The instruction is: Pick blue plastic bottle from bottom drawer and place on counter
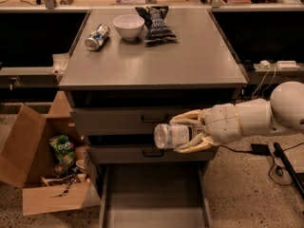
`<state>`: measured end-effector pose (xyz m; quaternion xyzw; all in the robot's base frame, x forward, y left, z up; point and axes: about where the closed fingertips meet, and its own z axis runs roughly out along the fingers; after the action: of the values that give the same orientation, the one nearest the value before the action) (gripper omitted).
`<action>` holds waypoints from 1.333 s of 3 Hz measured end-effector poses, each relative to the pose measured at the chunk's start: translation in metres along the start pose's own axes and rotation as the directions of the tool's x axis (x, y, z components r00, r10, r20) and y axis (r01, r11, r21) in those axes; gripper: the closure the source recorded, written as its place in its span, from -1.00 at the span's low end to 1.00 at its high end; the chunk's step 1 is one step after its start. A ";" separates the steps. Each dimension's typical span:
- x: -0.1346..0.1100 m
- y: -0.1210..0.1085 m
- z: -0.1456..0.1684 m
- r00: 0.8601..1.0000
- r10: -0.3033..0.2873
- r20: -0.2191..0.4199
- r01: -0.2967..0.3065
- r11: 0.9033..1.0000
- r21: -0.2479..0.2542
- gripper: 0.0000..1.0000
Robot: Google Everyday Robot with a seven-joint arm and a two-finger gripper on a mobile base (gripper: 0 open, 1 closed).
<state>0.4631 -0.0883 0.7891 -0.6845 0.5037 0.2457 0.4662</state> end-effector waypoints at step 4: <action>-0.033 -0.134 -0.090 0.984 0.142 -0.111 -0.121 0.977 0.173 1.00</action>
Offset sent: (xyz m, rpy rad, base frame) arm 0.0727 -0.0475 0.1218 -0.0360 -0.0677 -0.1232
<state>0.5615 -0.1452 0.9083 -0.6225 0.5943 0.1907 0.4721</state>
